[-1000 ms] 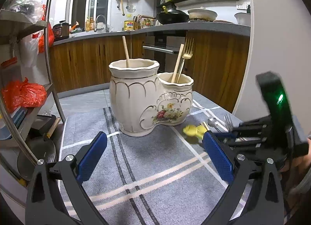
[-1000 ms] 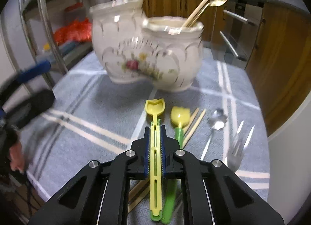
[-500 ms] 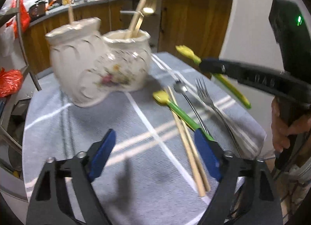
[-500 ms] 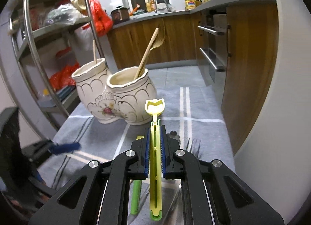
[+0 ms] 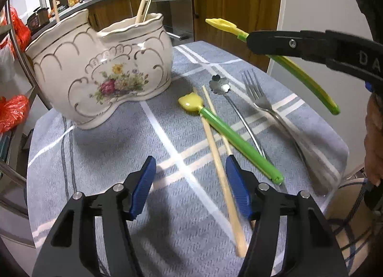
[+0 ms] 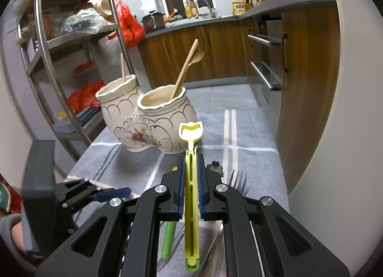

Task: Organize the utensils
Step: 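Lift the yellow spatula with the right tool while the left tool grasps a wooden chopstick, then carry the yellow spatula and the chopstick above the ceramic holder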

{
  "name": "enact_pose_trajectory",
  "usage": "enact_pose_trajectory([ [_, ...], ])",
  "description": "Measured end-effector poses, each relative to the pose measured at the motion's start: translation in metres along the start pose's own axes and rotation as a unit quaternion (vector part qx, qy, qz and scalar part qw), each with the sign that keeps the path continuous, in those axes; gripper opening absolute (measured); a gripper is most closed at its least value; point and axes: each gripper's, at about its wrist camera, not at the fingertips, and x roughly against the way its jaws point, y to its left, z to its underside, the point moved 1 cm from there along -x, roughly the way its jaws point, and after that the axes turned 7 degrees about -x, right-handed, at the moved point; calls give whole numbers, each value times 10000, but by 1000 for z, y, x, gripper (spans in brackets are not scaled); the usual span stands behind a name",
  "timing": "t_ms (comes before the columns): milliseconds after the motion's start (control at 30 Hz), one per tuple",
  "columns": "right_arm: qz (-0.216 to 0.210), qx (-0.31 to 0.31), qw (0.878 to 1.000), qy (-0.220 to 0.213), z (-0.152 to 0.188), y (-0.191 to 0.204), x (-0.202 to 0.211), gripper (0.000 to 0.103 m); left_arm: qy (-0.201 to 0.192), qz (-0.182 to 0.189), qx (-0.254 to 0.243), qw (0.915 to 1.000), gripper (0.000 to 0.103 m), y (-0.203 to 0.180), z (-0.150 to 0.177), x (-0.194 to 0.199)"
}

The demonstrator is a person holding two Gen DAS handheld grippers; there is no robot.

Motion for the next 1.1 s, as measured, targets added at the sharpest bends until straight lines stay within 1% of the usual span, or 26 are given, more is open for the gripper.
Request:
enact_pose_trajectory([
  [67, -13, 1, 10000, -11, 0, 1, 0, 10, 34, 20, -71, 10000, 51, -3, -7, -5],
  [100, -10, 10, 10000, -9, 1, 2, 0, 10, 56, 127, -86, 9999, 39, -4, -10, -5],
  [133, -16, 17, 10000, 4, 1, 3, 1, 10, 80, 223, -90, 9997, 24, -5, -11, -6],
  [200, -29, 22, 10000, -21, 1, 3, 2, 10, 125, 302, -135, 9994, 7, -4, -14, -8],
  [267, -30, 16, 10000, -3, 2, 3, 2, 10, 142, 365, -203, 9990, 7, -2, -14, -9],
  [333, -39, 2, 10000, -13, 2, 4, 3, 10, 151, 406, -147, 9990, 6, 5, -14, -9],
  [400, -45, 7, 10000, -10, 2, 4, 4, 10, 77, 383, -69, 9992, 6, 16, -9, -2],
  [700, -20, 39, 10000, -30, 0, 5, 3, 10, -3, 11, -8, 10000, 6, 51, 8, 14],
  [767, -38, 49, 10000, -59, 0, 6, 3, 10, -167, 76, 92, 9998, 6, 57, 11, 20],
  [833, -70, 59, 9999, -82, 0, 8, 3, 10, -423, 132, 121, 9989, 6, 61, 11, 28],
  [867, -92, 78, 9998, -132, -1, 9, 4, 10, -592, 131, 102, 9981, 6, 61, 10, 33],
  [1033, -115, 85, 9995, -290, -2, 11, 8, 10, -1144, 100, -54, 9934, 5, 59, 10, 55],
  [1100, -138, 46, 9993, -346, -3, 11, 9, 10, -1400, 147, -86, 9900, 5, 59, 11, 63],
])
